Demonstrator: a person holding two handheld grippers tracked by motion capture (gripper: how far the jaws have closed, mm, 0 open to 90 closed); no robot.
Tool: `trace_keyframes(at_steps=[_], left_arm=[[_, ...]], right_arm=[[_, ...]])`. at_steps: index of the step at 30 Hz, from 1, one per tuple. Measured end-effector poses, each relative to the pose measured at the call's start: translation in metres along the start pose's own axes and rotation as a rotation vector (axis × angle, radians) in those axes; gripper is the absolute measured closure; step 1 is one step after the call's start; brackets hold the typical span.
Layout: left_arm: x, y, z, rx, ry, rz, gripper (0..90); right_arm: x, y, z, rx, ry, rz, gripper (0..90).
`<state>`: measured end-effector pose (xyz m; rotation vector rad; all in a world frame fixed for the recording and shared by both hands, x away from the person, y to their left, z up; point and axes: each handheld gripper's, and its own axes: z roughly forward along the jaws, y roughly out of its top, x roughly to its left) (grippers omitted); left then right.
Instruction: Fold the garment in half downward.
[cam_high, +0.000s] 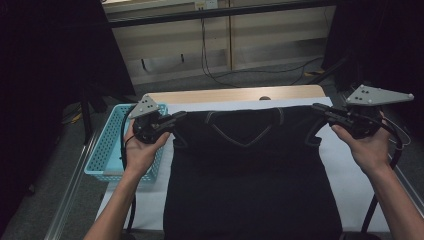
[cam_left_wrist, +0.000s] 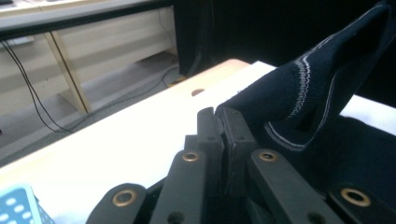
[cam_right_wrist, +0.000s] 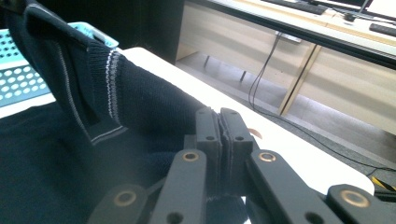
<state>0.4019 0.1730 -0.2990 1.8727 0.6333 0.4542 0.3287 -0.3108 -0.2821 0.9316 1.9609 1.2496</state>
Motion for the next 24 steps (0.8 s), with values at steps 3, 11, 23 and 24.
trace_keyframes(at_steps=[3,11,23,24], left_arm=[[-0.003,-0.008,-0.004,0.013,-0.007,-0.002,87.6],[-0.018,-0.032,-0.01,0.054,-0.043,0.012,87.5],[-0.035,-0.078,-0.01,0.175,-0.113,0.02,87.5],[-0.038,-0.084,-0.01,0.195,-0.117,0.025,87.4]], right_arm=[[0.007,-0.004,-0.007,0.006,0.005,-0.018,87.8],[0.021,-0.022,-0.018,0.03,0.029,-0.031,87.8],[0.049,-0.079,-0.021,0.13,0.1,-0.027,87.8],[0.051,-0.084,-0.022,0.14,0.105,-0.027,87.7]])
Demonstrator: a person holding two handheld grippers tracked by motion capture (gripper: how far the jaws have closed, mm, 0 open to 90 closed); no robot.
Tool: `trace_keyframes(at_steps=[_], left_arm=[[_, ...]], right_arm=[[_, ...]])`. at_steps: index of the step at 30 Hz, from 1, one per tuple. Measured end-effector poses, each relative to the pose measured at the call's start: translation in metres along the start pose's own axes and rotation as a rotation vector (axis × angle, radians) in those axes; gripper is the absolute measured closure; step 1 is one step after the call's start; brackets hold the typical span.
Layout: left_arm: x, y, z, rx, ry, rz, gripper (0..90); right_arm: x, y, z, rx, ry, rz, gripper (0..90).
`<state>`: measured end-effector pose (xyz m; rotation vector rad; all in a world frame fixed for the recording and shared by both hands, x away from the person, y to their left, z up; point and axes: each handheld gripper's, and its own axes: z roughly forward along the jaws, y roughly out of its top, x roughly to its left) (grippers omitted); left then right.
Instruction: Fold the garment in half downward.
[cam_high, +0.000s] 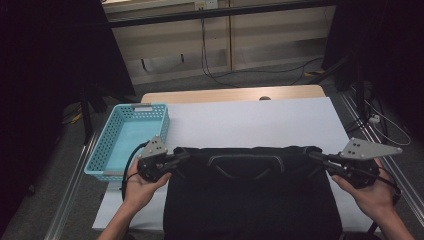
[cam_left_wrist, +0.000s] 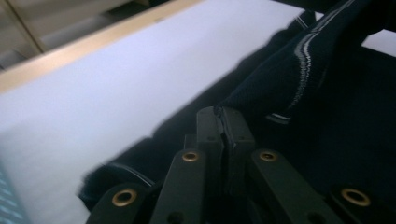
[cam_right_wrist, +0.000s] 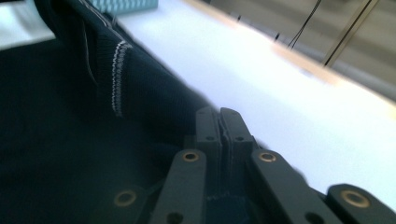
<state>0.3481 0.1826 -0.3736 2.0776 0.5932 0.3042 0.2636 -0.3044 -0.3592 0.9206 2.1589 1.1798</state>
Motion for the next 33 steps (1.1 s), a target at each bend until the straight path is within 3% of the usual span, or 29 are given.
trace_keyframes(at_steps=[4,8,14,18,20,24,30,33], left_arm=[[-0.012,-0.019,0.001,0.037,-0.029,0.013,87.3],[-0.021,-0.029,-0.001,0.058,-0.069,-0.005,87.3],[-0.04,-0.047,0.002,0.116,-0.12,0.008,87.3],[-0.046,-0.053,-0.006,0.112,-0.127,0.004,86.8],[-0.044,-0.053,-0.009,0.093,-0.129,-0.009,86.1],[-0.038,-0.051,-0.014,0.057,-0.14,-0.037,81.1],[-0.032,-0.05,-0.015,0.043,-0.111,-0.07,67.4],[-0.029,-0.047,-0.011,0.046,-0.07,-0.085,50.1]], right_arm=[[0.01,-0.015,-0.002,0.011,0.027,0.013,87.7],[0.017,-0.031,-0.002,0.032,0.037,0.031,87.7],[0.026,-0.052,-0.006,0.078,0.054,0.058,87.7],[0.033,-0.057,-0.012,0.081,0.082,0.062,86.4],[0.034,-0.057,-0.012,0.088,0.102,0.061,78.6],[0.033,-0.055,-0.012,0.085,0.1,0.083,66.0],[0.027,-0.052,-0.011,0.078,0.08,0.102,60.8],[0.024,-0.05,-0.007,0.077,0.069,0.097,57.8]])
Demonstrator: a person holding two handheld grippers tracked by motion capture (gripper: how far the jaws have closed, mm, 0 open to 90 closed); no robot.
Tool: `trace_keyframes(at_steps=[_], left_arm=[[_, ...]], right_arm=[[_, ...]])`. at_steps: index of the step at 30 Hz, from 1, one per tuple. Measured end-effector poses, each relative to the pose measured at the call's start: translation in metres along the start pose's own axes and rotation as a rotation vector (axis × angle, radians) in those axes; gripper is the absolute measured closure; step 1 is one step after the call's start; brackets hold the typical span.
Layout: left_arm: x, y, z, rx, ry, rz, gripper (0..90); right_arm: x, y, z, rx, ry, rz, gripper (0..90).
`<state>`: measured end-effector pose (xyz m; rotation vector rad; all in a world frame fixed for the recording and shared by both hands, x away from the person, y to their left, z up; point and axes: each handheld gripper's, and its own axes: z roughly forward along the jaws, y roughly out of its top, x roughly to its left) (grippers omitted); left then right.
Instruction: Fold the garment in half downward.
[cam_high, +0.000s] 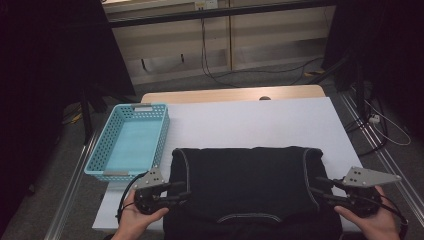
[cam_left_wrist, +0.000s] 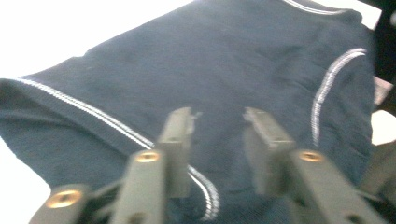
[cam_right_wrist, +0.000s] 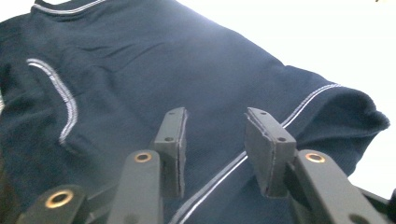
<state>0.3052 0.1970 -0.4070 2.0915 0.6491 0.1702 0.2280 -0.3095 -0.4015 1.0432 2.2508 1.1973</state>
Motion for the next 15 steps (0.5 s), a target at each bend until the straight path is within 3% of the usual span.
trace_keyframes(at_steps=[4,6,9,15], left_arm=[[0.007,0.008,0.01,-0.009,0.028,-0.007,34.6],[0.01,0.011,0.017,-0.011,0.054,0.008,28.2],[0.015,0.015,0.025,-0.011,0.064,0.004,22.7],[0.024,0.022,0.041,-0.009,0.126,-0.02,14.9]], right_arm=[[-0.007,0.005,0.006,-0.003,-0.02,0.0,55.4],[-0.012,0.008,0.01,-0.002,-0.03,0.003,55.0],[-0.021,0.012,0.016,-0.001,-0.038,0.01,54.6],[-0.036,0.018,0.031,0.004,-0.053,0.025,50.6]])
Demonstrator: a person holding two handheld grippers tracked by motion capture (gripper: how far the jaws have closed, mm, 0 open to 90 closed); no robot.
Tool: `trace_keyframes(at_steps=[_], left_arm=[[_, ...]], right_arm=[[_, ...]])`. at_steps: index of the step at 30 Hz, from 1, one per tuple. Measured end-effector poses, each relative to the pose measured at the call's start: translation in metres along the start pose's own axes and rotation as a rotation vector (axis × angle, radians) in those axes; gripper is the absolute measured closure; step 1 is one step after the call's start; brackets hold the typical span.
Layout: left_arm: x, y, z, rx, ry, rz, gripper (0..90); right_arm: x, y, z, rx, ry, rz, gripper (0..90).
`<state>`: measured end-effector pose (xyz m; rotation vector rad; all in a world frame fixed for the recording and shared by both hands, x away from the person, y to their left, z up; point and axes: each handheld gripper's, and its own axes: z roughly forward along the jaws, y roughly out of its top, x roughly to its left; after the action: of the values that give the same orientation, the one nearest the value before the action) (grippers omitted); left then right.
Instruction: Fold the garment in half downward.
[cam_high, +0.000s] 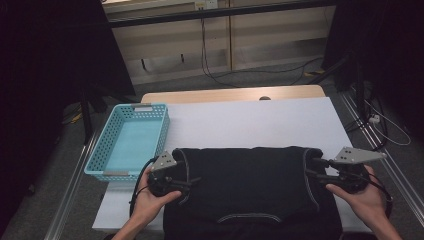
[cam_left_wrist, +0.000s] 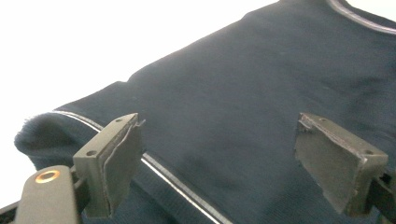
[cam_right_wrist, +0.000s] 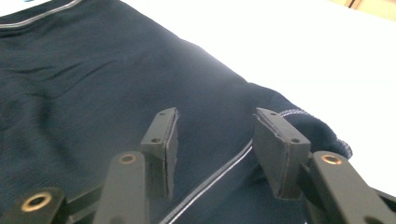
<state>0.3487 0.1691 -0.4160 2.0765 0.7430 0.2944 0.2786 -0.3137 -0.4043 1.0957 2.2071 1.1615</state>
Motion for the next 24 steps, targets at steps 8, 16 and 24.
trace_keyframes(at_steps=[8,16,24], left_arm=[[0.012,0.016,0.017,-0.01,0.009,-0.007,10.4],[0.022,0.02,0.034,-0.011,0.028,-0.026,10.4],[0.023,0.017,0.033,-0.008,0.026,-0.052,9.6]], right_arm=[[-0.01,0.027,0.015,0.011,-0.029,-0.028,47.4],[-0.038,0.041,0.038,0.035,-0.104,0.006,52.8],[-0.06,0.029,0.062,0.067,-0.159,0.087,55.7]])
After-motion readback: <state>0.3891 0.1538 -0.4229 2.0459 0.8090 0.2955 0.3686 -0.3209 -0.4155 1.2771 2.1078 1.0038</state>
